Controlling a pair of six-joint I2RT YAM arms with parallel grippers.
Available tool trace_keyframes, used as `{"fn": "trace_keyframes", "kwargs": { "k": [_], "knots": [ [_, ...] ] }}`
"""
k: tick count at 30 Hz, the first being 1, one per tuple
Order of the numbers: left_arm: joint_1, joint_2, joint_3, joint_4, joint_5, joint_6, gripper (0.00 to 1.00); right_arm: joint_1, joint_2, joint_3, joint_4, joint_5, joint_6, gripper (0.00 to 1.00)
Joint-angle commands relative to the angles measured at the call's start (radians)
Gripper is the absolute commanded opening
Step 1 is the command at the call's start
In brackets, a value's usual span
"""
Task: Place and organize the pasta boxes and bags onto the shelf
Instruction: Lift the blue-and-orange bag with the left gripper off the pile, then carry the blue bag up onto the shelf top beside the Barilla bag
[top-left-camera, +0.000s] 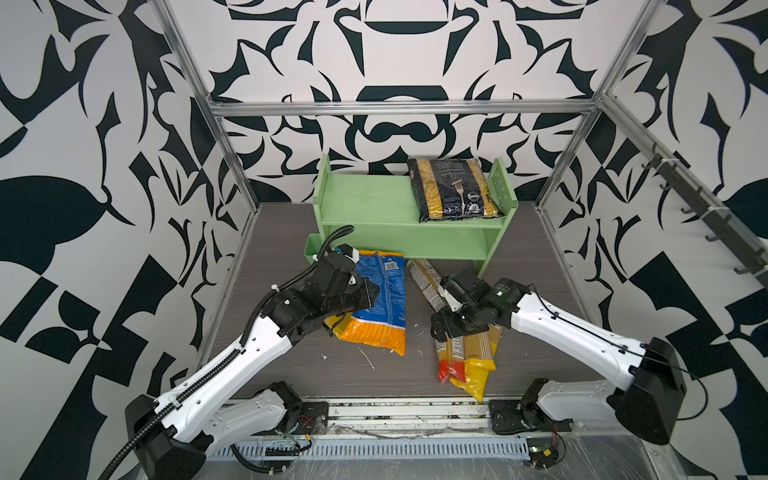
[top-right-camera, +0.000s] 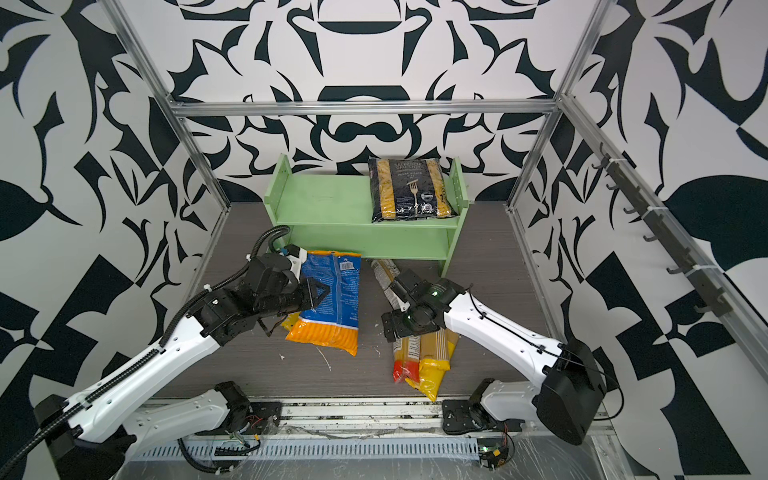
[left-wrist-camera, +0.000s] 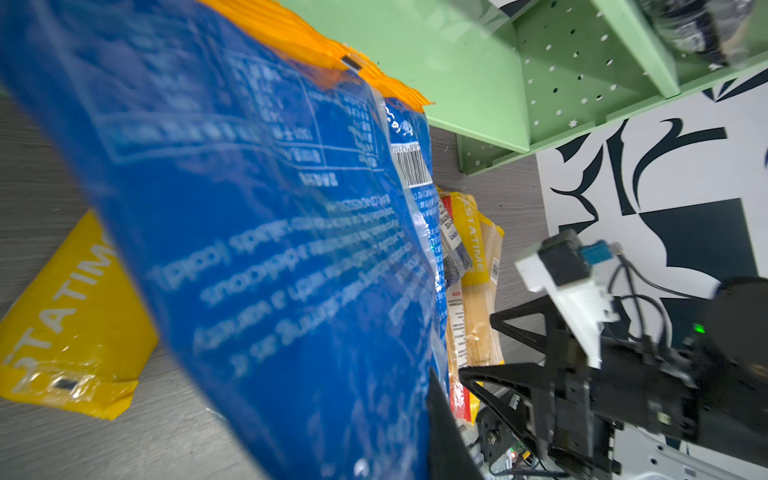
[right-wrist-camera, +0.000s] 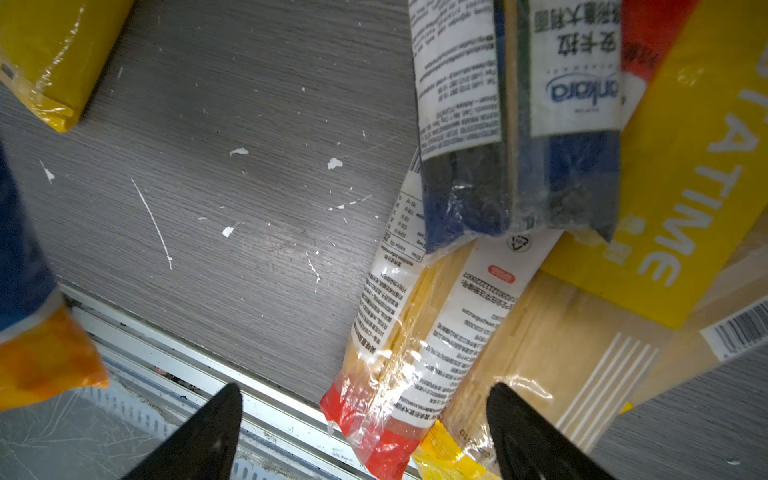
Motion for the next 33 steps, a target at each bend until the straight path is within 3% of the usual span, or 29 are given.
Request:
{"fn": "trace_keyframes", "kwargs": {
  "k": [1, 20, 33],
  "knots": [
    [0.007, -0.036, 0.112, -0.022, 0.005, 0.025, 0.0, 0.001, 0.015, 0.06, 0.013, -0.007, -0.026, 0.94],
    [0.047, 0.029, 0.413, -0.263, -0.007, 0.075, 0.0, 0.001, 0.077, 0.106, 0.02, -0.017, -0.041, 0.94],
    [0.092, 0.134, 0.627, -0.302, 0.09, 0.119, 0.0, 0.001, 0.06, 0.087, 0.036, -0.01, -0.011, 0.93]
  ]
}}
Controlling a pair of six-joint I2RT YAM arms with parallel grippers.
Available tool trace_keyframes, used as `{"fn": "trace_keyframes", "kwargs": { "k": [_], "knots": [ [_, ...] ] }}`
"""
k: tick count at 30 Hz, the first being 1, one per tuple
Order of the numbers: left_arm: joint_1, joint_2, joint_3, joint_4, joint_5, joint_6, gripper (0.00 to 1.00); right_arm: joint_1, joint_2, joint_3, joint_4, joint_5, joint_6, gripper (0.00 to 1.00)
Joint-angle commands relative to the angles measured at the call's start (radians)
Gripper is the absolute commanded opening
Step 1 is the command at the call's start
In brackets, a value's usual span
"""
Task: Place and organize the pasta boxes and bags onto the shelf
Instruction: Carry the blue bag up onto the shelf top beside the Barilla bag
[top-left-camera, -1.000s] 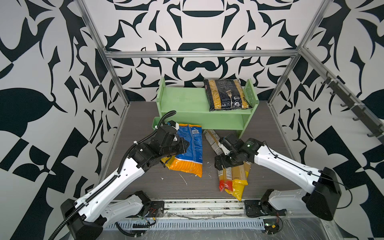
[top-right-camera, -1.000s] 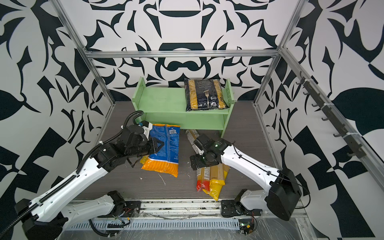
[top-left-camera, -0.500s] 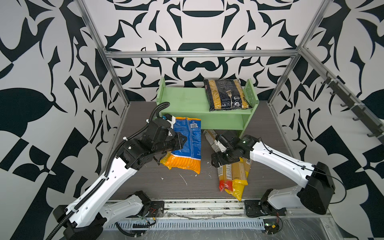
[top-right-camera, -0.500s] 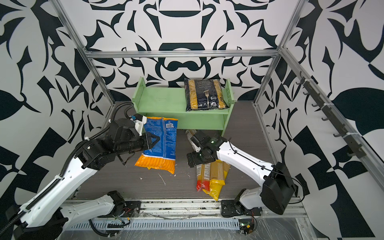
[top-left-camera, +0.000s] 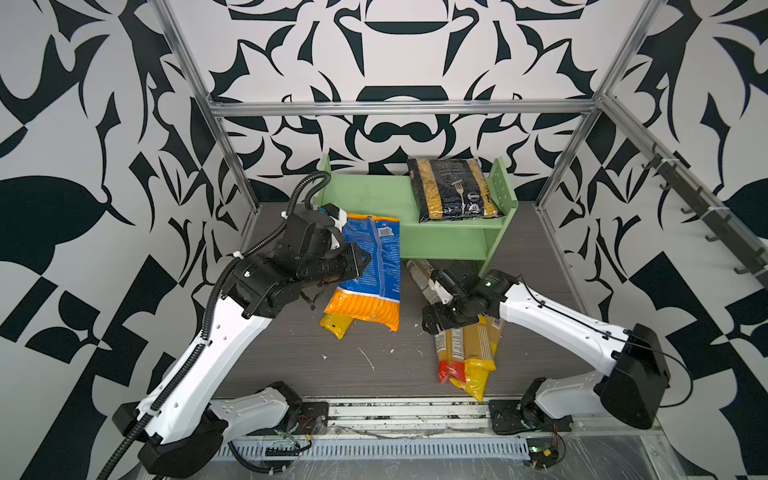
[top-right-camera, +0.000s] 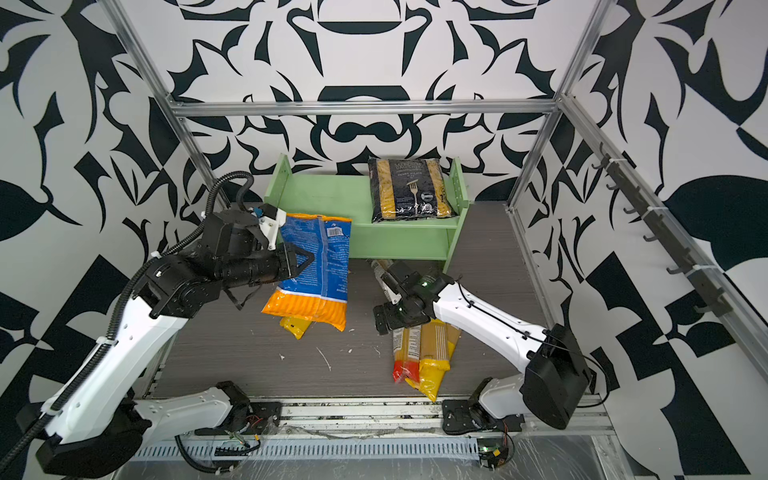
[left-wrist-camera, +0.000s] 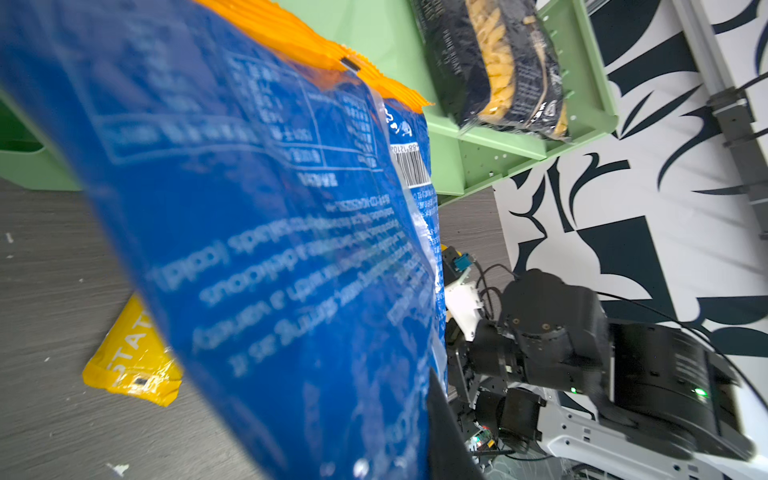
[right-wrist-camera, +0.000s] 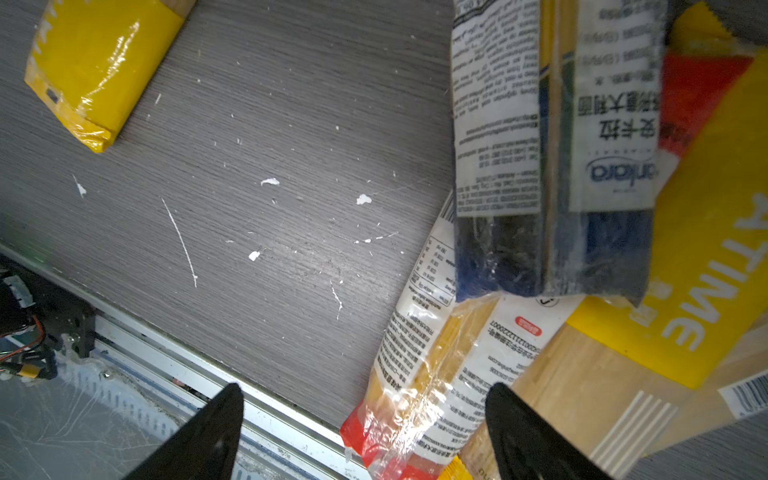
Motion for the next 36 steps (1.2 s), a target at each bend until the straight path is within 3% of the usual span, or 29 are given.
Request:
{"fn": "trace_keyframes", "kwargs": {
  "k": [1, 12, 23, 36],
  "knots": [
    [0.013, 0.007, 0.091, 0.056, 0.055, 0.021, 0.0, 0.001, -0.026, 0.008, 0.011, 0.009, 0.018, 0.93],
    [0.068, 0.104, 0.324, 0.042, 0.111, 0.107, 0.0, 0.0, 0.009, 0.048, 0.01, 0.008, 0.009, 0.93],
    [0.214, 0.396, 0.692, 0.039, 0.244, 0.177, 0.0, -0.007, 0.058, 0.107, 0.006, 0.01, -0.025, 0.93],
    [0.344, 0.649, 0.908, 0.17, 0.456, 0.101, 0.0, -0.049, 0.063, 0.105, 0.015, 0.016, -0.014, 0.93]
  ]
}}
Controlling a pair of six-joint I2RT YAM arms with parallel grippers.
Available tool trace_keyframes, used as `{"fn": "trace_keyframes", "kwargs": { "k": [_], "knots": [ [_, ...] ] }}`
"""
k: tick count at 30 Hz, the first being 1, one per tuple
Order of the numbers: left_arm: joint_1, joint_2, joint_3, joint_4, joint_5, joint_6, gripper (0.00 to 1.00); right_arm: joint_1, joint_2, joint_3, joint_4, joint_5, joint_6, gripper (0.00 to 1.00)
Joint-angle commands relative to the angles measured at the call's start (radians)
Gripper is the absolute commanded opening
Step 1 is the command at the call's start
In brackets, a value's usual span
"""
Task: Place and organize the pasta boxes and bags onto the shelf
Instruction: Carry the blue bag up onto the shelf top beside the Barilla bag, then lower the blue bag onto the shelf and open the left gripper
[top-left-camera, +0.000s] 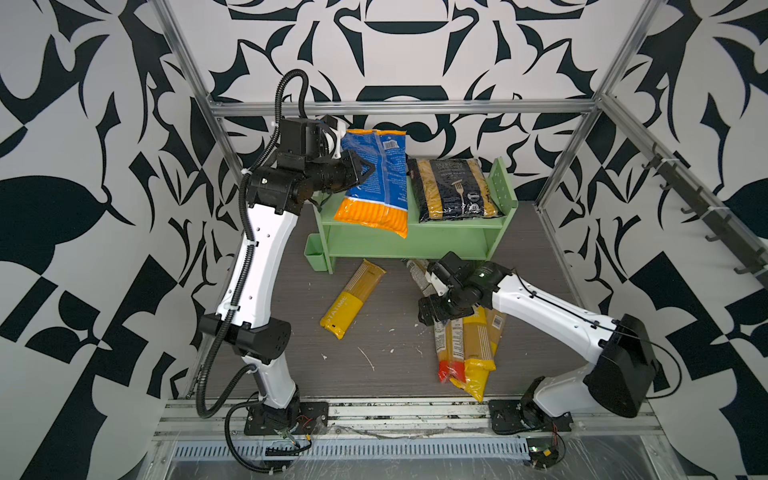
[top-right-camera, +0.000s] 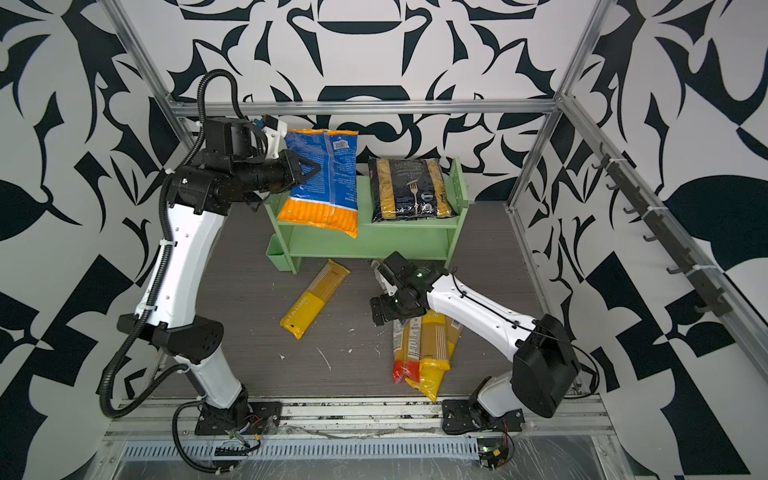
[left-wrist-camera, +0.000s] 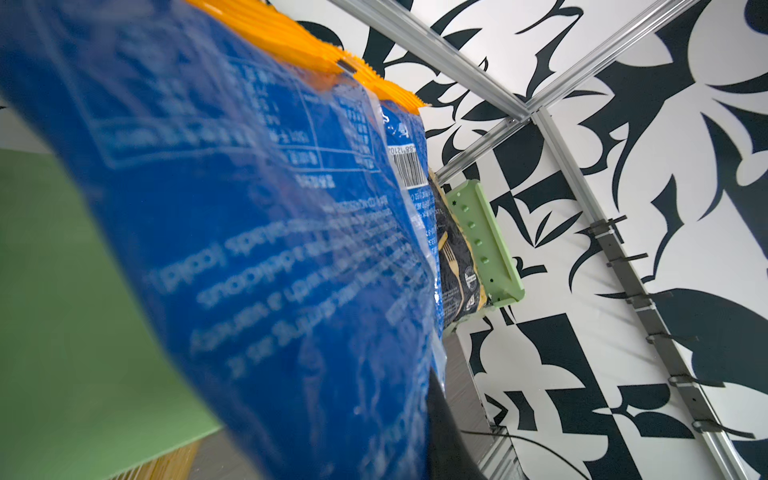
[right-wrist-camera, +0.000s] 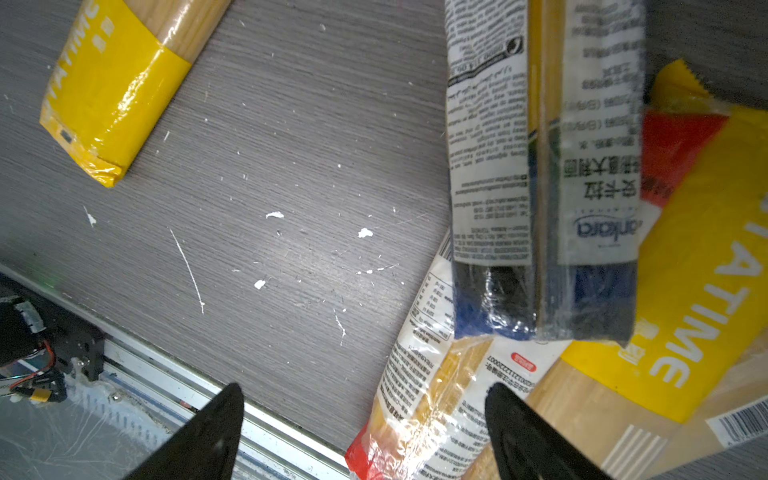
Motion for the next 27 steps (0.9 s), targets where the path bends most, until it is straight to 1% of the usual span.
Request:
{"fn": "trace_keyframes", "kwargs": {
  "k": [1, 5, 13, 22, 27],
  "knots": [
    [0.024, 0.022, 0.086, 0.158, 0.118, -0.036, 0.0, -0.014, -0.01, 0.034, 0.01, 0.014, 0.005, 0.93],
    [0.061, 0.068, 0.092, 0.201, 0.172, -0.075, 0.0, -0.027, -0.009, 0.035, 0.01, 0.023, 0.016, 0.93],
    [0.121, 0.131, 0.09, 0.238, 0.247, -0.103, 0.01, -0.047, 0.004, 0.043, 0.018, 0.037, 0.047, 0.93],
    [0.152, 0.196, 0.092, 0.284, 0.317, -0.14, 0.01, -0.049, 0.045, 0.076, 0.02, 0.048, 0.079, 0.93],
    [0.154, 0.197, 0.061, 0.291, 0.339, -0.145, 0.02, -0.049, 0.05, 0.078, 0.02, 0.054, 0.096, 0.93]
  ]
}}
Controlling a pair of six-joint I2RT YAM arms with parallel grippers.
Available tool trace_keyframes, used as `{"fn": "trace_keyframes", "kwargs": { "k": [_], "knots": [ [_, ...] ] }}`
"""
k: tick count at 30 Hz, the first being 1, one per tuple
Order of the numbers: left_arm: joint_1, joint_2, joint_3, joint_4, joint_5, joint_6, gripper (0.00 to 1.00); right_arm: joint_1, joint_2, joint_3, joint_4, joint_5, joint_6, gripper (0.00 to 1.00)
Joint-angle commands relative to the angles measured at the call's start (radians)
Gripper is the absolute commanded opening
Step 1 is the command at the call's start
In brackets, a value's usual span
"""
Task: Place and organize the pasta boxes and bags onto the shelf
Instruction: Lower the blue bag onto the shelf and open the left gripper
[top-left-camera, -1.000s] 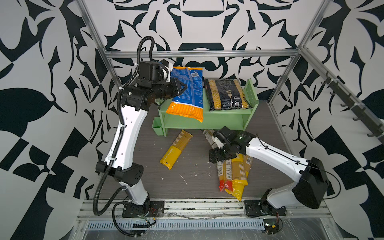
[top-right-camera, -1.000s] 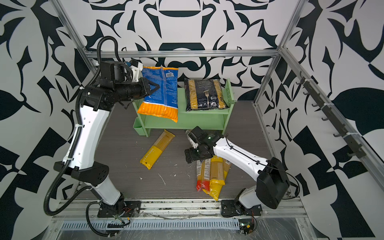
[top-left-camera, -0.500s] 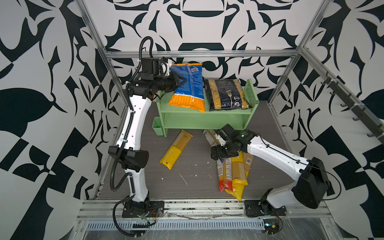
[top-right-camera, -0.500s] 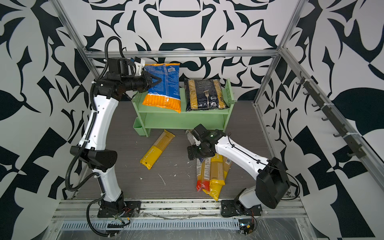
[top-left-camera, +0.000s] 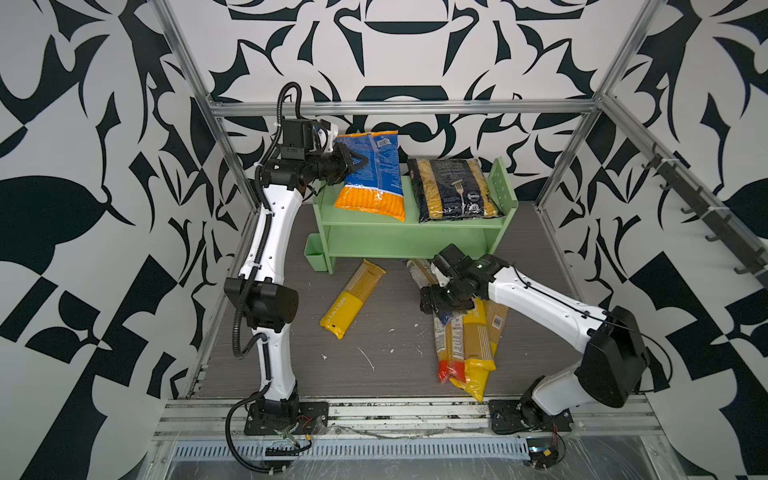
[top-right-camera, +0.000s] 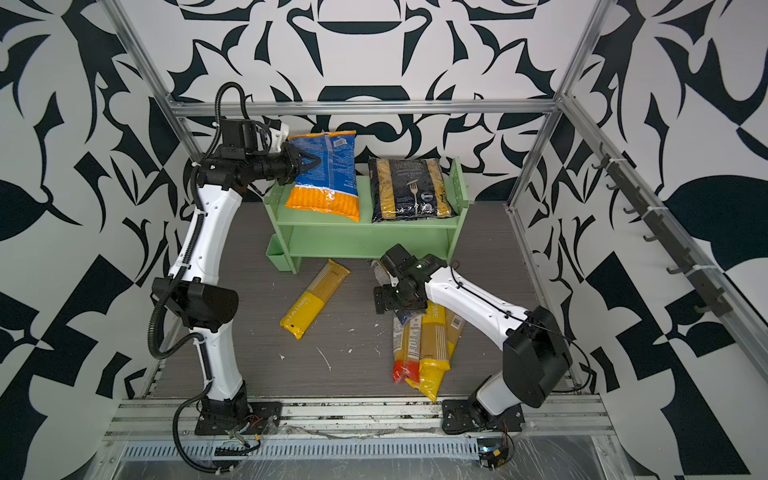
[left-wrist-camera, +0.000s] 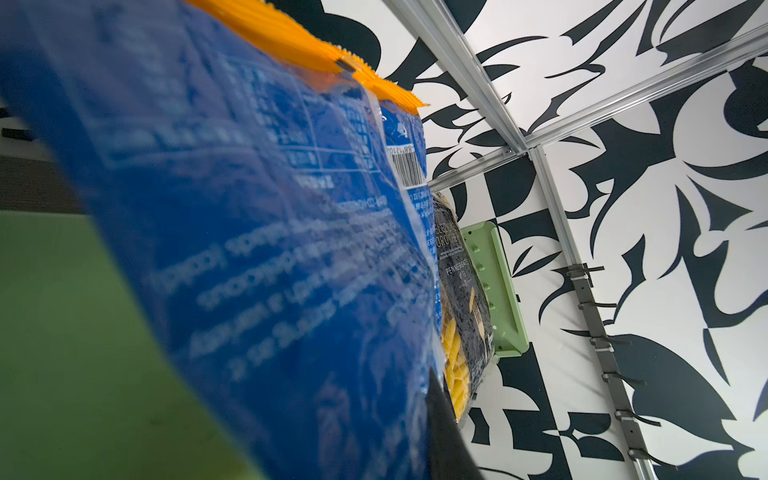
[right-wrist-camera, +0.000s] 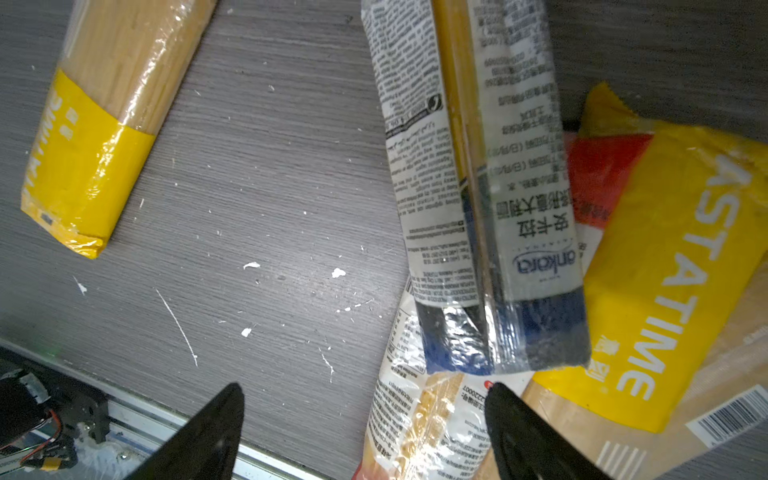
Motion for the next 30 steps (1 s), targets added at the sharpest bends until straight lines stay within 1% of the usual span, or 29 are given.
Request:
{"fn": "trace_keyframes", "kwargs": {
  "k": [1, 4, 7, 10, 12, 15, 20, 30],
  "knots": [
    [0.005, -0.035, 0.008, 0.128, 0.083, -0.022, 0.04, -0.002, -0.009, 0.037, 0.005, 0.023, 0.026, 0.93],
    [0.005, -0.041, -0.02, 0.129, 0.085, -0.02, 0.12, -0.003, -0.009, 0.035, 0.004, 0.026, 0.03, 0.93],
    [0.005, -0.042, -0.033, 0.118, 0.085, -0.018, 0.26, -0.004, -0.011, 0.033, 0.005, 0.031, 0.033, 0.93],
    [0.005, -0.049, -0.055, 0.114, 0.079, -0.018, 0.43, -0.003, -0.013, 0.032, 0.004, 0.032, 0.035, 0.93],
    [0.005, -0.05, -0.056, 0.098, 0.059, -0.014, 0.63, -0.002, -0.018, 0.027, 0.005, 0.031, 0.037, 0.93],
    [0.005, -0.052, -0.059, 0.088, 0.052, -0.01, 0.65, -0.004, -0.032, 0.014, 0.007, 0.026, 0.04, 0.93],
    [0.011, -0.056, -0.052, 0.021, -0.005, 0.013, 0.71, -0.003, -0.063, -0.012, 0.001, 0.042, 0.054, 0.93],
    [0.085, -0.07, -0.031, -0.09, -0.042, 0.011, 0.78, -0.002, -0.101, -0.029, -0.022, 0.081, 0.084, 0.96]
  ]
}}
